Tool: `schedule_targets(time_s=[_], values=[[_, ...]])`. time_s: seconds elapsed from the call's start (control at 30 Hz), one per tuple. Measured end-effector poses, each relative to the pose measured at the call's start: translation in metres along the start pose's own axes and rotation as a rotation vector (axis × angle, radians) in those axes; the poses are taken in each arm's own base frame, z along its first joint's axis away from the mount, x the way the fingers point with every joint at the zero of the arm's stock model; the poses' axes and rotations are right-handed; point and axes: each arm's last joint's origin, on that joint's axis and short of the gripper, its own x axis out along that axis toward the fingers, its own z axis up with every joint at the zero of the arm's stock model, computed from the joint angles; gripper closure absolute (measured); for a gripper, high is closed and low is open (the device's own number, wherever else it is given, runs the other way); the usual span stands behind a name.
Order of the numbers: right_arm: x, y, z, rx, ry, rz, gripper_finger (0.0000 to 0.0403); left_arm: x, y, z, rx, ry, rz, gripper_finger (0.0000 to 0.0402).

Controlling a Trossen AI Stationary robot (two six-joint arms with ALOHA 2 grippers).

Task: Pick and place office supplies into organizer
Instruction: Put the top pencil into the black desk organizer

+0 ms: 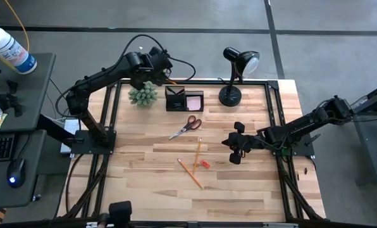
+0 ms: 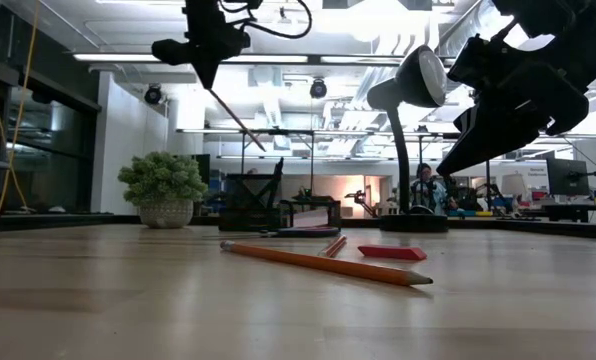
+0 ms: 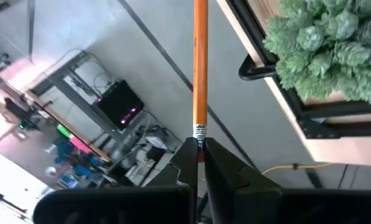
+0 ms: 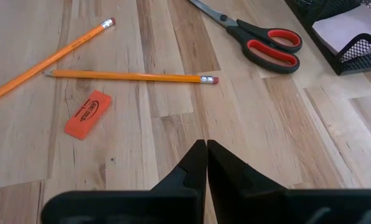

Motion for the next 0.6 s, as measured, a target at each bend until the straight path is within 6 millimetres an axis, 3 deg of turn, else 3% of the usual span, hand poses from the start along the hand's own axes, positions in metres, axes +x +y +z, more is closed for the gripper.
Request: schedule_targets(time_s=[0.6], values=[[0.0,0.0,0.0,0.048,0.003,0.006,0.0396,0.044,0.01,0.043,0.197,0.149,-0.045,0.0401]])
